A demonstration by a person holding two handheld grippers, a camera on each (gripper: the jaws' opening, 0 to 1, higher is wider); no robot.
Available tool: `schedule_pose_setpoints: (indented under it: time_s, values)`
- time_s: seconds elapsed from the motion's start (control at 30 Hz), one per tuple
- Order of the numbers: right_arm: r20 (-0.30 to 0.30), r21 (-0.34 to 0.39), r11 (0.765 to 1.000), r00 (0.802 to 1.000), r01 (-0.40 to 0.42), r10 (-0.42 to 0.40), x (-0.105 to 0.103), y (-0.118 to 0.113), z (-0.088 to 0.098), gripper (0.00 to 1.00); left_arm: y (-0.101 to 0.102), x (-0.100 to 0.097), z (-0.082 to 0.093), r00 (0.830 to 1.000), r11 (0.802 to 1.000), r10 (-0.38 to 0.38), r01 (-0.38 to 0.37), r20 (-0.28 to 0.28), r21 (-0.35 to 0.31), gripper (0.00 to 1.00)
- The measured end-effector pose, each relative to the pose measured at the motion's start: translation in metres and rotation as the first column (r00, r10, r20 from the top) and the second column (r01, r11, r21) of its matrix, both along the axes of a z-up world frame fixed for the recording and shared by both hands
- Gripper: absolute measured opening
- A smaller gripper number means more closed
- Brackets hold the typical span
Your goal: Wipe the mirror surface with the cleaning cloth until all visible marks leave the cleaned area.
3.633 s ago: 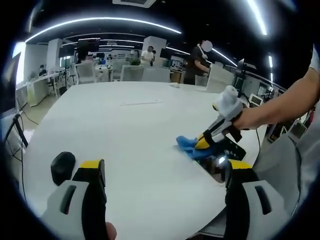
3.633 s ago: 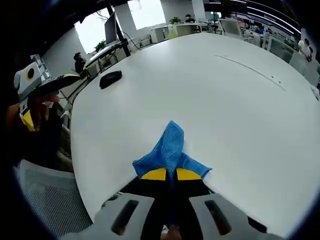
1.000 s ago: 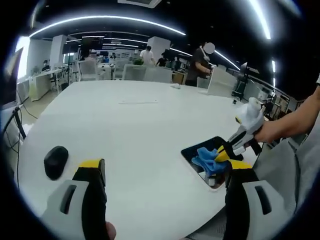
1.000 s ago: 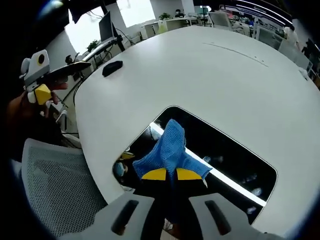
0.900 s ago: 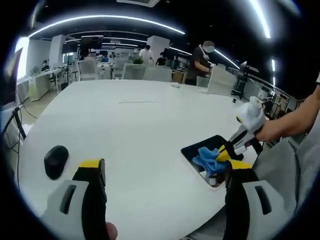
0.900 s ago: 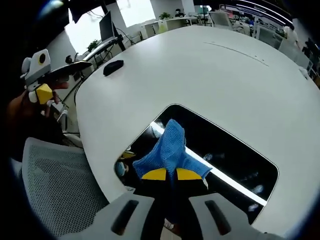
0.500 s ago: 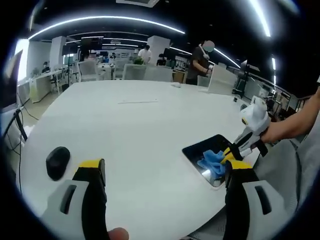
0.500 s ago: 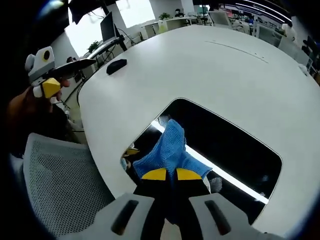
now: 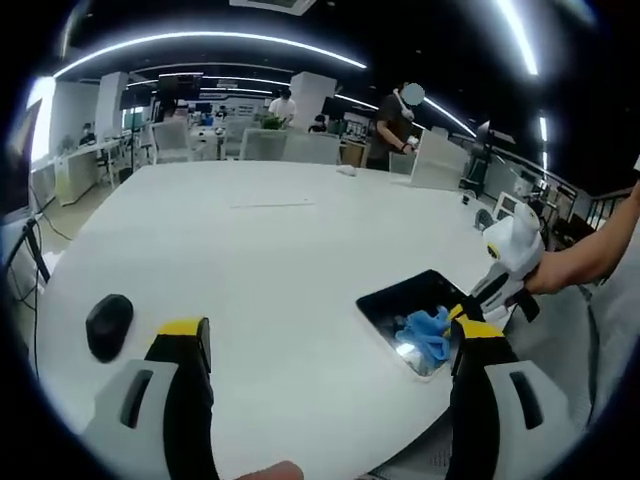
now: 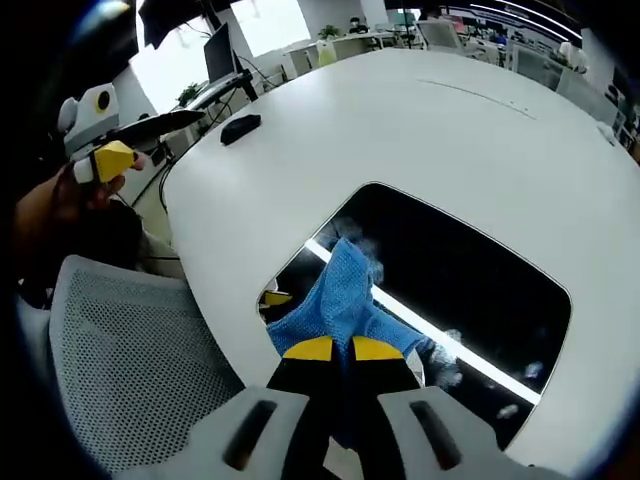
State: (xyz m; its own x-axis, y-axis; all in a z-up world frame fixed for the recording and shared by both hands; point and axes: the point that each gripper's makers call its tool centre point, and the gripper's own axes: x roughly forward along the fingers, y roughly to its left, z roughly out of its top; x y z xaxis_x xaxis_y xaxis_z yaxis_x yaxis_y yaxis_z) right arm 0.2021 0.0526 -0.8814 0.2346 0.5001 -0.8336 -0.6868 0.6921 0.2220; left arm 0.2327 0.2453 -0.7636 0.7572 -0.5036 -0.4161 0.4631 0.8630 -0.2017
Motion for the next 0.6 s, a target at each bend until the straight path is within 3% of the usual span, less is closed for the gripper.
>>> schedule_pose_setpoints:
  time_s: [0.3, 0.6]
  values:
    - [-0.017, 0.003, 1.000, 1.000, -0.001, 0.001, -0.007, 0.001, 0.001, 0.00, 0.003, -0.007, -0.006, 0.999, 0.999, -0.027, 0.027, -0.019, 0.044, 0.99]
    - [-0.039, 0.011, 1.000, 0.999, 0.000, 0.001, -0.011, 0.002, 0.002, 0.00, 0.004, -0.004, -0.001, 1.000, 1.000, -0.016, 0.016, -0.012, 0.004, 0.99]
